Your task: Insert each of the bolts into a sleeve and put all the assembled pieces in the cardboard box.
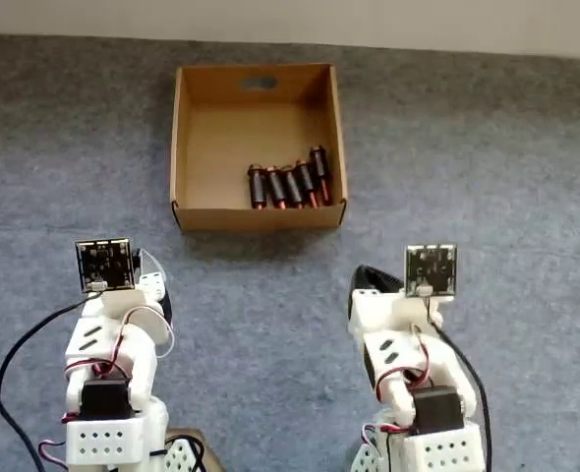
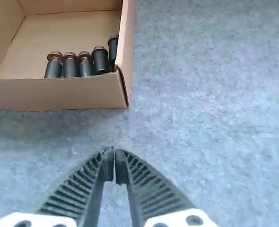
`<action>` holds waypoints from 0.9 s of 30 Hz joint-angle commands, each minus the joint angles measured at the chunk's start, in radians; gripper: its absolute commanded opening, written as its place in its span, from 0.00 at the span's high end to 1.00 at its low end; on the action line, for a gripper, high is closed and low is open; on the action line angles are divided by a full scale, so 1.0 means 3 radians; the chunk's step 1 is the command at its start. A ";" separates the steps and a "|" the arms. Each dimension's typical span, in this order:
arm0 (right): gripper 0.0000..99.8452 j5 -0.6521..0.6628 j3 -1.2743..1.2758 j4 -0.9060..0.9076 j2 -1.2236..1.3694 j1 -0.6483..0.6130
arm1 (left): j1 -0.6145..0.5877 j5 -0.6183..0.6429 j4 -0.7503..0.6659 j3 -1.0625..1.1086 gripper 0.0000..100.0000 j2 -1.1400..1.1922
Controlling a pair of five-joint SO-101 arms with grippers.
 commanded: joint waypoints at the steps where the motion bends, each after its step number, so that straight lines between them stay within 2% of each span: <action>1: 0.99 0.0046 0.0248 -0.0054 -0.0238 0.0033 | 0.0038 -0.0020 0.0020 0.0059 0.99 0.0013; 7: 0.99 0.0046 0.0483 -0.0054 -0.0130 0.0028 | 0.0632 -0.0020 0.0138 0.0059 0.99 0.0038; 11: 0.99 0.0046 0.0877 0.0033 -0.0238 0.0043 | 0.0974 -0.0020 0.0445 0.0059 0.99 0.0013; 18: 0.99 0.0046 0.0816 0.0468 -0.0233 0.0120 | 0.0974 -0.0020 0.1335 0.0059 0.99 0.0013; 21: 0.99 0.0041 0.0816 0.0862 -0.0233 0.0125 | 0.0974 -0.0020 0.1805 0.0059 0.99 0.0008; 24: 0.99 0.0046 0.0816 0.1317 -0.0243 0.0125 | 0.0877 -0.0020 0.1867 0.0059 0.99 0.0008; 27: 0.99 0.0041 0.0816 0.1286 -0.0238 0.0125 | 0.0519 -0.0026 0.1867 0.0059 0.99 0.0008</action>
